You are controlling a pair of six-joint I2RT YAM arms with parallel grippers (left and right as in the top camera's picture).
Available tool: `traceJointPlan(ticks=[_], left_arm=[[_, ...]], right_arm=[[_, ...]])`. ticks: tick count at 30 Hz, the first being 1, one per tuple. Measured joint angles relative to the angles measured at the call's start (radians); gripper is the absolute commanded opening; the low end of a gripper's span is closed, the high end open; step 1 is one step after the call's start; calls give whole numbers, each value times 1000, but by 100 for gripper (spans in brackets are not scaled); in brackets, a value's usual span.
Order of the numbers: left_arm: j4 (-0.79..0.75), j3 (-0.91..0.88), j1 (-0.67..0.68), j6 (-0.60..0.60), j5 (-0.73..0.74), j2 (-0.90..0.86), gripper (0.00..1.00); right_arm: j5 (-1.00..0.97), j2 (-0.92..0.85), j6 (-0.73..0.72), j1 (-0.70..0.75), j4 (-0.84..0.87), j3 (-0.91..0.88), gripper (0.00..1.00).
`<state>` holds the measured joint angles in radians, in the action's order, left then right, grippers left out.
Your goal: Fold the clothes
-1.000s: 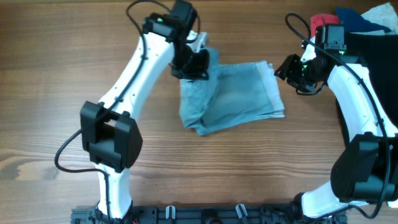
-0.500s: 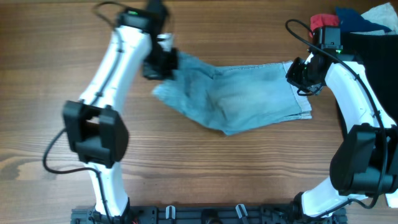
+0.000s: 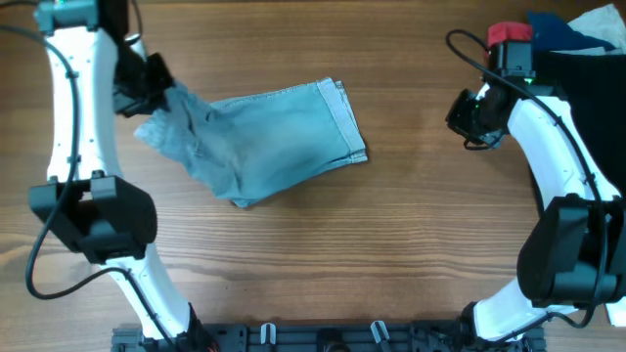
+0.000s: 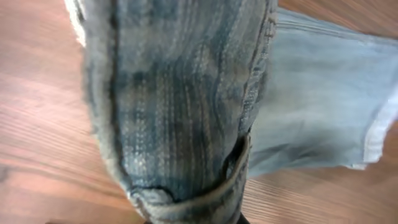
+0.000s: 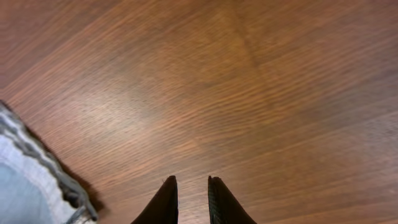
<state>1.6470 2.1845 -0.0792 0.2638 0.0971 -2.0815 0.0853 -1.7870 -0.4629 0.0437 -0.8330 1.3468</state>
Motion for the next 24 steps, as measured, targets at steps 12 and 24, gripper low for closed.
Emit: traceJointPlan(ticks=[12, 24], left_arm=[[-377, 1, 449, 68, 36, -1, 4], [-149, 10, 370, 64, 2, -87, 4]], right_arm=[[-16, 0, -80, -104, 72, 0, 17], [-113, -87, -105, -45, 137, -12, 10]])
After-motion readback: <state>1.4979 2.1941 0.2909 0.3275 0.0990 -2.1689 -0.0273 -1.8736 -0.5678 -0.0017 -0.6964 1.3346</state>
